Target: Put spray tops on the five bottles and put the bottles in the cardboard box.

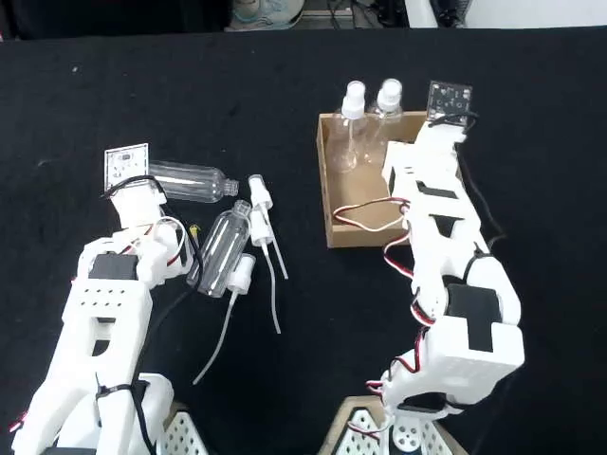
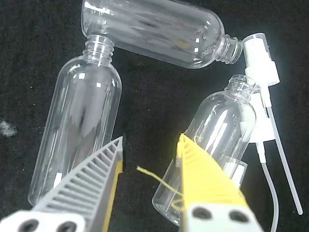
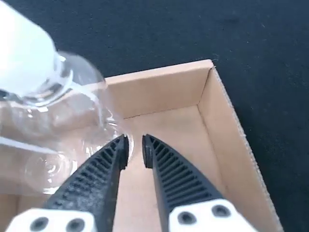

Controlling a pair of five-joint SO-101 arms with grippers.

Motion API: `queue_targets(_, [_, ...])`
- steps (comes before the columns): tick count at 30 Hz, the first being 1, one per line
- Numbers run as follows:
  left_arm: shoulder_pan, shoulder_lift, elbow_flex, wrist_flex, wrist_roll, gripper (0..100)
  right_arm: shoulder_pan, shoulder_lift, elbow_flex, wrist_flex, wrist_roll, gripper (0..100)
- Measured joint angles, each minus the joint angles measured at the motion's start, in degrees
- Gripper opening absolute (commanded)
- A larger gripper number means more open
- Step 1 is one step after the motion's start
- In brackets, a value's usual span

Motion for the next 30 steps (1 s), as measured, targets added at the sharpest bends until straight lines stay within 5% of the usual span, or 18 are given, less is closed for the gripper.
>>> queue_targets(16, [0.00, 0.00, 0.00, 0.00, 0.00, 18, 0.62, -0.09, 0.35, 0.26, 0.00, 2.1])
queue_targets(30, [0.00, 0.00, 0.00, 0.00, 0.00, 18, -0.70, -10.64, 0.44, 21.45, 0.00, 2.1])
